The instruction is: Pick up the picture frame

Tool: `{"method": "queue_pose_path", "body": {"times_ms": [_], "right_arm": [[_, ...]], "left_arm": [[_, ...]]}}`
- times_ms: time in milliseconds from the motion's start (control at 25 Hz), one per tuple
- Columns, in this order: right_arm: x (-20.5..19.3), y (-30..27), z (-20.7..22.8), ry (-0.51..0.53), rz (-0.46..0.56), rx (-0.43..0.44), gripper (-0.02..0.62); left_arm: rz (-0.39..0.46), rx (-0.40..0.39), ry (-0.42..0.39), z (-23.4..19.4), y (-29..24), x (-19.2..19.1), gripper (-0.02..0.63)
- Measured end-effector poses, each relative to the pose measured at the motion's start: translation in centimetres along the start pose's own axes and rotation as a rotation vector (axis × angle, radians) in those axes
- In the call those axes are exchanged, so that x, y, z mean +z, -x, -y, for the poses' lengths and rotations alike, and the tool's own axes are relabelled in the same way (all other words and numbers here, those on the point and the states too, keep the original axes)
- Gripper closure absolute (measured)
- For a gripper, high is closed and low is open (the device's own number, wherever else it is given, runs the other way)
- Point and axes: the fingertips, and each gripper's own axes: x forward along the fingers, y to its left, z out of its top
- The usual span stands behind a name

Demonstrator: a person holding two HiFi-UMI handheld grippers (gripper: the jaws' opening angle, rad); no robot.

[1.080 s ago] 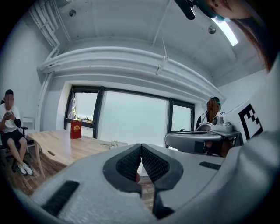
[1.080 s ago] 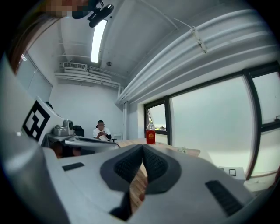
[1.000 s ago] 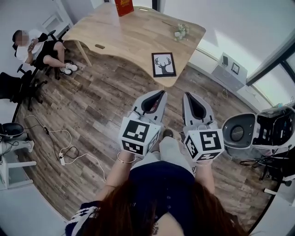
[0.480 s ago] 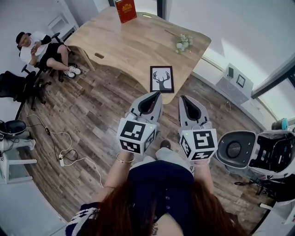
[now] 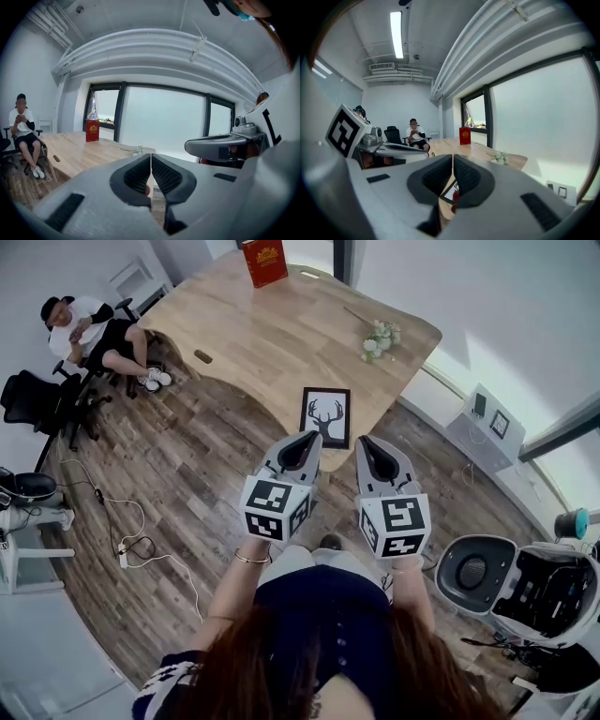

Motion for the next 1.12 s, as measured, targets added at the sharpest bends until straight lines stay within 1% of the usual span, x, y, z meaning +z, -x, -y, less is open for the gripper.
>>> {"method": "queue_pose_path", "body": {"times_ms": [200, 400, 680, 880, 960, 1120], "right_arm": [[-1.3, -2.7, 0.9, -0.005, -0.043, 0.019, 0.568], [-3.3, -5.4, 1.8, -0.009, -0.104, 0.024, 0.568], [-5.6, -9.4, 3.6, -0.042, -0.182, 0.007, 0.565], [-7.6, -12.0, 4.4, -0.059, -0.243, -0.006, 0.544], [-8.6, -13.0, 4.7, -0.07, -0.27, -0.014, 0.52], [-10.7, -14.8, 5.3, -0.085, -0.322, -0.031, 0.512]], "left_arm": [[-0.02, -0.003, 0.043, -1.8, -1.6, -0.7, 0.578], [-0.052, 0.0, 0.045, -4.1, -3.5, -1.9, 0.578], [-0.135, -0.02, 0.044, -7.2, -6.9, -4.3, 0.577], [-0.192, -0.036, 0.04, -8.8, -8.7, -6.3, 0.577], [-0.212, -0.041, 0.046, -9.5, -9.5, -7.1, 0.577], [-0.261, -0.05, 0.053, -10.9, -10.8, -8.9, 0.574]]}}
